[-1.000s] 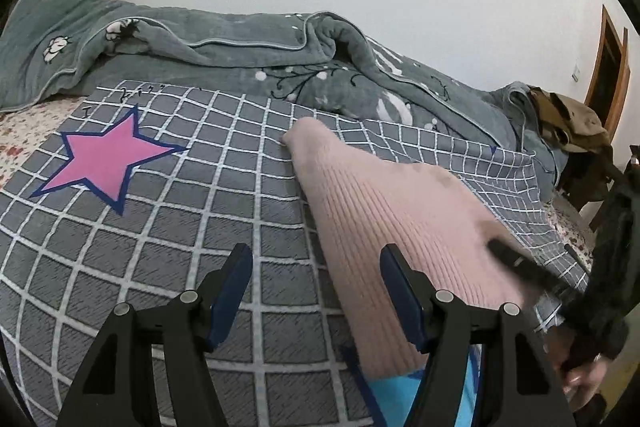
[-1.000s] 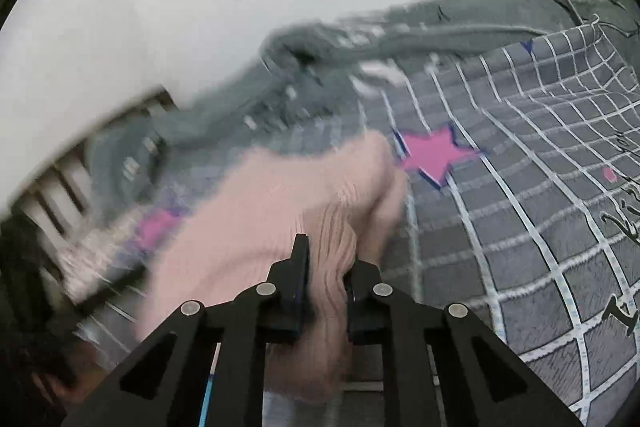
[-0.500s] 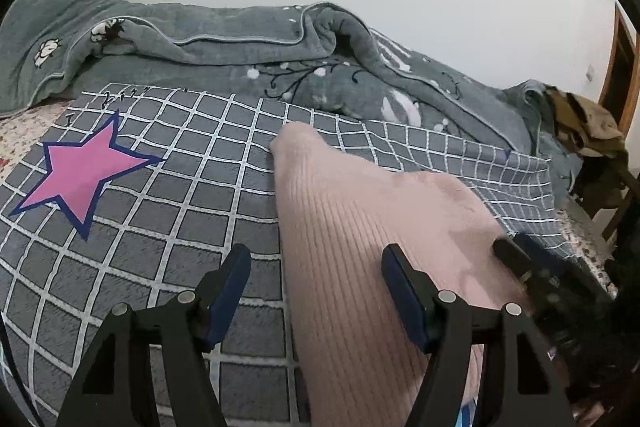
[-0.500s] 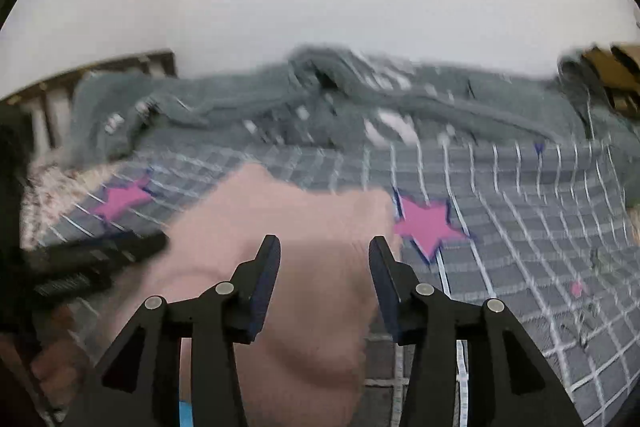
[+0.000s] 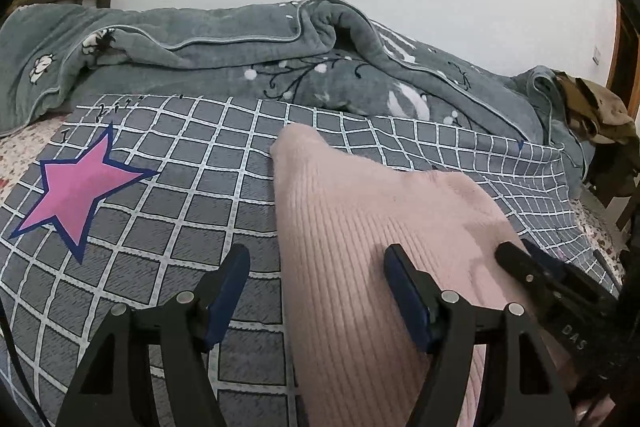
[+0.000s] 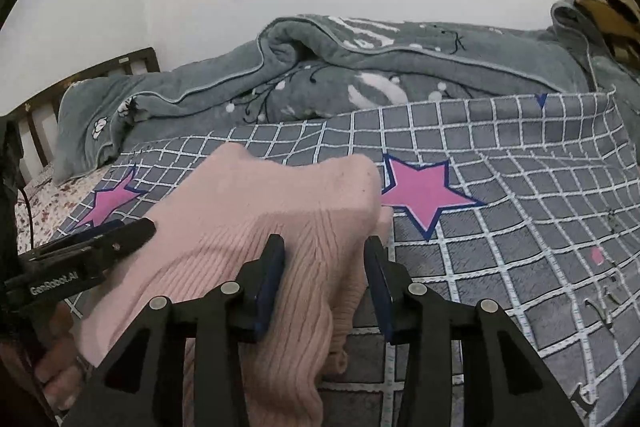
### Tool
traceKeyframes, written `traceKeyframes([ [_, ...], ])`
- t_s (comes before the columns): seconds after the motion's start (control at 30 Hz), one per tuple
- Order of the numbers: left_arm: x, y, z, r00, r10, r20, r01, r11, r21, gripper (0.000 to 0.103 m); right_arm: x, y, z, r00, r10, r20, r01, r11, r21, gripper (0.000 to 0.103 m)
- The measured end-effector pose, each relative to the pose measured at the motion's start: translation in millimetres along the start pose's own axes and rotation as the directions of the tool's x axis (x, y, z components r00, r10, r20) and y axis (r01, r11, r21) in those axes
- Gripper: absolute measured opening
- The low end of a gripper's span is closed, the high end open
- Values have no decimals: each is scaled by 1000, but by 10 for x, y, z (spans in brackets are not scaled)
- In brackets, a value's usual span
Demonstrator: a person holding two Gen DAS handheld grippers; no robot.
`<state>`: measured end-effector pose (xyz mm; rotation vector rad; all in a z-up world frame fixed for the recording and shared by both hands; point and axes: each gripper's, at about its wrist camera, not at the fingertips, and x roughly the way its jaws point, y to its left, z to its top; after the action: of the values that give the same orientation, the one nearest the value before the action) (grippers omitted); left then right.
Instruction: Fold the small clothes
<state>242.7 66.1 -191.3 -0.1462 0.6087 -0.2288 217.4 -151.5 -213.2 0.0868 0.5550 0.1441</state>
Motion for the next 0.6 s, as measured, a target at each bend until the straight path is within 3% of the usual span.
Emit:
traceKeyframes([
  [0.07, 0, -5, 6, 1000, 0, 0, 0, 1000, 6, 69, 3, 9, -8, 1000, 14, 6, -14, 1000, 0, 27],
  [0.17, -11, -10, 27, 1000, 9, 14, -9, 1000, 13, 69, -55, 50, 10, 999, 8, 33, -8, 1000, -16, 17],
  [0.6, 103, 33, 102, 999, 31, 9, -31, 1000, 7, 69, -22, 45, -41, 999, -20, 45, 21, 1000, -18, 16],
])
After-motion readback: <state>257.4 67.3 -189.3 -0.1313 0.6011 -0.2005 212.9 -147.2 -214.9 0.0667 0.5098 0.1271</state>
